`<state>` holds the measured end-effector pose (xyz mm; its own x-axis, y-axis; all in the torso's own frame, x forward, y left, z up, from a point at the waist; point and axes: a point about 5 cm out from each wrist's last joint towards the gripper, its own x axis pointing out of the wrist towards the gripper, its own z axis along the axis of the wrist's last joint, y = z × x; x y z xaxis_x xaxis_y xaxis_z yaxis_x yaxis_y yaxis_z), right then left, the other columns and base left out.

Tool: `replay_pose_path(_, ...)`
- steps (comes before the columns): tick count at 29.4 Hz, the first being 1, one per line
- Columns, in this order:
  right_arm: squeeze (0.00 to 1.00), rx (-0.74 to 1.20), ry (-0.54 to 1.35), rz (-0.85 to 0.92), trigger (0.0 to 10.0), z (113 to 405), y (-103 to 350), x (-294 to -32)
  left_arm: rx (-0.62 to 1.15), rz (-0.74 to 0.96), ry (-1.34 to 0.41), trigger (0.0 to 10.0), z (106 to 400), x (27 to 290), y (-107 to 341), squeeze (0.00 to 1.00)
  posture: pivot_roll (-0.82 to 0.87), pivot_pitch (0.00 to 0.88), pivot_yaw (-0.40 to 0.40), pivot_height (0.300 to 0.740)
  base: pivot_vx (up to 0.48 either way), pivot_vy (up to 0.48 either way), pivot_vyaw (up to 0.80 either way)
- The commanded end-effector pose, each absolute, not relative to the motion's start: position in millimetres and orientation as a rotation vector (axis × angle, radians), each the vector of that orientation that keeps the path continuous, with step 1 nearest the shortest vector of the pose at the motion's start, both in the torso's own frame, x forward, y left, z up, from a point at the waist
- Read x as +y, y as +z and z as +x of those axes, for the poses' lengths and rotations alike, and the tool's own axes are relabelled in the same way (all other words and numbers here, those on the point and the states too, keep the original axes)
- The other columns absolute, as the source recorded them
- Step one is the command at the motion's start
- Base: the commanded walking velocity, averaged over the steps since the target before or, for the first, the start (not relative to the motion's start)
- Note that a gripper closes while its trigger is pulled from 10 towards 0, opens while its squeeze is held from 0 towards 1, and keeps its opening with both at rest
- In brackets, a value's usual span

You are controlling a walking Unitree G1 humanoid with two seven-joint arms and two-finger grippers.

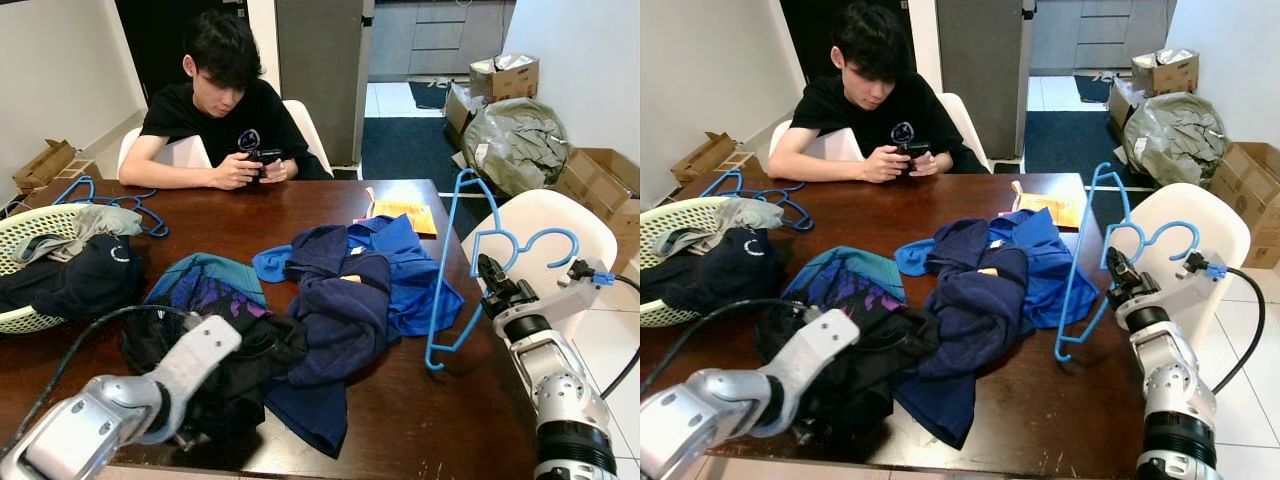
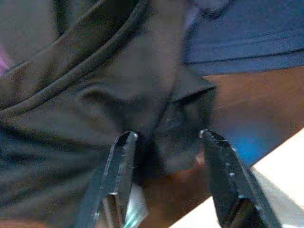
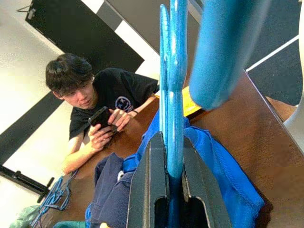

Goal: Hang hanger

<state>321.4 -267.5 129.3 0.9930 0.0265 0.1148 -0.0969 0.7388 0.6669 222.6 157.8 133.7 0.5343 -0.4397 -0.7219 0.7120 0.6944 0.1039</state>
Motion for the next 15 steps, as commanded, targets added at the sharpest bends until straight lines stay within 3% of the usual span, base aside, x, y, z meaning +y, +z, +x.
replay_pose_path(1, 0.00, -0.092, 0.072, 0.747, 10.0, 321, 128, -266, 0.717, 0.397, -0.774, 10.0, 217, 153, 140, 1.00, -0.01, 0.001, 0.027, 0.740, 0.000, 0.000, 0.00)
replay_pose_path(4, 0.00, -0.091, 0.075, 0.749, 10.0, 322, 128, -266, 0.639, 0.353, -0.982, 10.0, 198, 140, 164, 1.00, -0.01, 0.000, 0.027, 0.740, 0.000, 0.000, 0.00)
replay_pose_path(6, 0.00, -0.090, 0.076, 0.750, 10.0, 321, 128, -266, 0.548, 0.301, -1.008, 10.0, 201, 138, 181, 1.00, -0.01, 0.001, 0.027, 0.740, 0.000, 0.000, 0.00)
replay_pose_path(7, 0.00, -0.090, 0.075, 0.752, 10.0, 321, 128, -266, 0.403, 0.256, -0.948, 10.0, 217, 143, 205, 1.00, -0.01, 0.002, 0.024, 0.740, 0.000, 0.000, 0.00)
replay_pose_path(10, 0.00, -0.089, 0.076, 0.752, 10.0, 321, 128, -267, 0.286, 0.190, -0.817, 10.0, 237, 158, 226, 1.00, -0.01, 0.002, 0.023, 0.740, 0.000, 0.000, 0.00)
replay_pose_path(11, 0.00, -0.089, 0.076, 0.751, 10.0, 321, 128, -267, 0.210, 0.143, -0.627, 10.0, 259, 181, 238, 1.00, -0.01, 0.002, 0.025, 0.740, 0.000, 0.000, 0.00)
replay_pose_path(12, 0.00, -0.088, 0.077, 0.749, 10.0, 321, 129, -267, 0.197, 0.127, -0.466, 10.0, 275, 206, 237, 0.91, -0.02, 0.003, 0.023, 0.740, 0.000, 0.000, 0.00)
replay_pose_path(14, 0.00, -0.088, 0.077, 0.749, 10.0, 321, 129, -267, 0.197, 0.127, -0.466, 10.0, 275, 206, 237, 0.91, -0.02, 0.003, 0.023, 0.740, 0.000, 0.000, 0.00)
replay_pose_path(15, 0.00, -0.088, 0.077, 0.748, 10.0, 321, 129, -267, 0.205, 0.127, -0.373, 10.0, 281, 221, 233, 0.00, -0.02, 0.003, 0.023, 0.740, 0.000, 0.000, 0.00)
